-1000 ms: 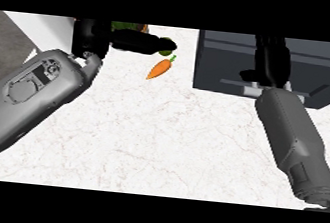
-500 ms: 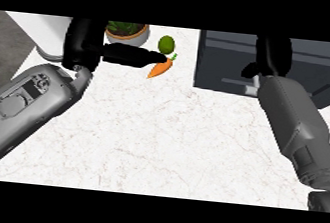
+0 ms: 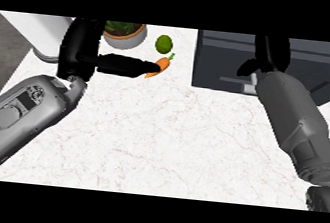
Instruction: Pick up the can, place it into the drawer and close the drawer
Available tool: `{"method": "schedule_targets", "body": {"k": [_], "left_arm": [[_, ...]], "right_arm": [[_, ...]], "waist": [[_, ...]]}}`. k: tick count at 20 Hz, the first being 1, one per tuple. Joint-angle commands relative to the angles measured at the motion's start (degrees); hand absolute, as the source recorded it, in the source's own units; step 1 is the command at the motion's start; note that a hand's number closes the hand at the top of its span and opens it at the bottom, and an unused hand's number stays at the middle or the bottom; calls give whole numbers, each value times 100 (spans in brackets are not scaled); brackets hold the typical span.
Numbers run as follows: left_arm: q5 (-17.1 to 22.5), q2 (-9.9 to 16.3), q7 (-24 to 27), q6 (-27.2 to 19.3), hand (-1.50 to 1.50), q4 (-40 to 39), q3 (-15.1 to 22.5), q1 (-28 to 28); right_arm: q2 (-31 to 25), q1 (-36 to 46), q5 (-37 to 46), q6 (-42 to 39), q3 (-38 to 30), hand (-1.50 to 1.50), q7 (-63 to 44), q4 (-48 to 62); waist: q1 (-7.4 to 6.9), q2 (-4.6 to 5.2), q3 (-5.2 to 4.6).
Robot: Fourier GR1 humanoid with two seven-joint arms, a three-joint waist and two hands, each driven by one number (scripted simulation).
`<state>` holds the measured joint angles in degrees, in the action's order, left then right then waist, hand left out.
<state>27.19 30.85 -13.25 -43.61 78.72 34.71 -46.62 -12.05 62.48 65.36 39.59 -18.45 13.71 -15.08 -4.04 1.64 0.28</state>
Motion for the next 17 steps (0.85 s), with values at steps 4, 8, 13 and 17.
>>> {"method": "schedule_targets", "body": {"k": [4, 8, 13, 17], "left_arm": [[119, 183, 85, 163, -150, 190, -214, 381], [-58, 125, 136, 62, -150, 195, -136, 434], [-100, 259, 133, 38, -150, 395, -218, 724], [-136, 91, 193, 118, -150, 204, -429, 643]], "right_arm": [[458, 468, -1204, -240, -947, -150, 694, -295], [502, 571, -1740, -617, -1379, -150, 1103, -349], [719, 433, -2531, -1093, -1980, -150, 1572, -396], [578, 648, -2710, -1349, -2077, -150, 1606, -308]], "waist": [[-120, -48, -6], [-10, -43, -6], [81, -91, -13], [183, -73, -21]]}}
